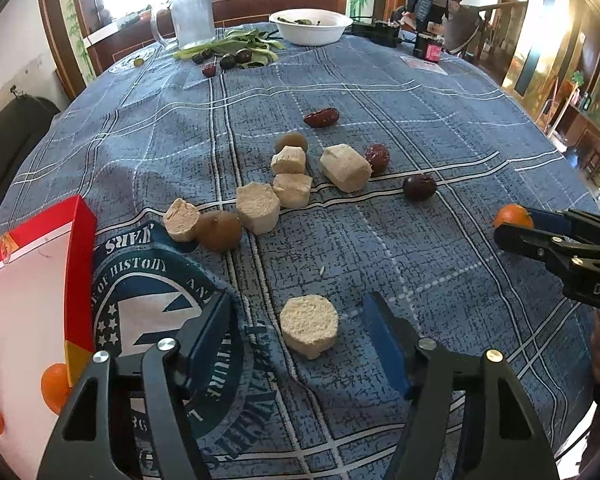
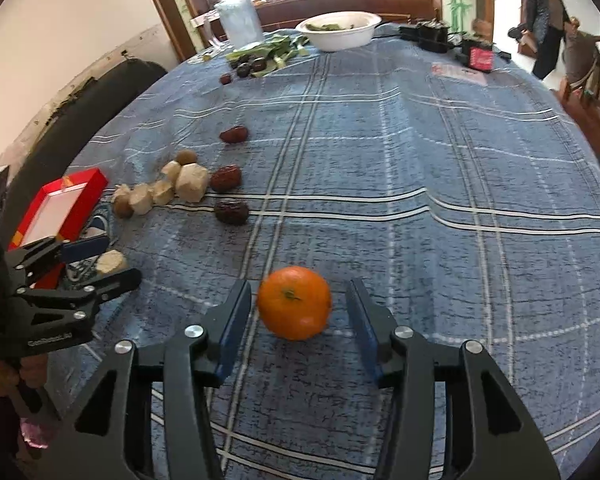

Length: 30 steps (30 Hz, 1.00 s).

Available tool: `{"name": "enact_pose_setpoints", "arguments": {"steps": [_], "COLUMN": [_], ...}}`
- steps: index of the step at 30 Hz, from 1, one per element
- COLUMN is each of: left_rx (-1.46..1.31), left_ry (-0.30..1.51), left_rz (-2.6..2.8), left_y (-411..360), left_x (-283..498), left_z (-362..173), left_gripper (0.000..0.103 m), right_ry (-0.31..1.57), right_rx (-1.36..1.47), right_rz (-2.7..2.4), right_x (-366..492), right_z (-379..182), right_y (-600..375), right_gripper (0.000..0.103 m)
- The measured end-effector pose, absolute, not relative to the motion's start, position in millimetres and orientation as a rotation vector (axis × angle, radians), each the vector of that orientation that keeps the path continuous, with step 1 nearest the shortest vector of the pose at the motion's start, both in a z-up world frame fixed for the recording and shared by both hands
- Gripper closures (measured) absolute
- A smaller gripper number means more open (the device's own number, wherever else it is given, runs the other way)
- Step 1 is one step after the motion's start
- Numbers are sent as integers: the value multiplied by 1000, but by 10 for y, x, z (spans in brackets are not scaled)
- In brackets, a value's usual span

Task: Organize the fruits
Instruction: 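Grasp the white yam cube with the left tool, then both tools release items into the tray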

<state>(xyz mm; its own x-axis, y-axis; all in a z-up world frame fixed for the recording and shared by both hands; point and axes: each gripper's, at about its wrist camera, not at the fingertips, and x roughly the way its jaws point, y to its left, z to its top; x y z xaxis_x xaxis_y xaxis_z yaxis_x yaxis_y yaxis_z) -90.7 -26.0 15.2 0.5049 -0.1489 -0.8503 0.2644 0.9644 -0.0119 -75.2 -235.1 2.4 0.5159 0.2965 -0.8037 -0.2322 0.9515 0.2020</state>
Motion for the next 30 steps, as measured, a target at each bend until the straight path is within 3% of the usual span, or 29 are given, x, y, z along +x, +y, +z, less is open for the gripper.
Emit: {"name": "enact_pose_setpoints", "arguments": {"steps": [2,4,6,11,30], "left_rx": [123,120,118,98,-7], "left_ry": [1003,997,992,991,761], "left_rz": [-254,-256,-256,-250,-129], "left_y": [-266,-271,-264,-212,523], "left_x": [-922,-942,-939,-913,-1514], "left_z": [154,160,171,186,908], "left_gripper": [39,43,59,76,77], "right_ry": [966,954,953,961,897], "right_rx": [72,59,61,92,68], "right_rz": [317,309,301,315,416], "right_x": [-767,-778,-782,-812,-1080], "right_z": [15,12,11,21,313], "right_y": [-2359,-2343,-2326,-2304,-1605], "right_gripper": [53,66,65,66,66]}}
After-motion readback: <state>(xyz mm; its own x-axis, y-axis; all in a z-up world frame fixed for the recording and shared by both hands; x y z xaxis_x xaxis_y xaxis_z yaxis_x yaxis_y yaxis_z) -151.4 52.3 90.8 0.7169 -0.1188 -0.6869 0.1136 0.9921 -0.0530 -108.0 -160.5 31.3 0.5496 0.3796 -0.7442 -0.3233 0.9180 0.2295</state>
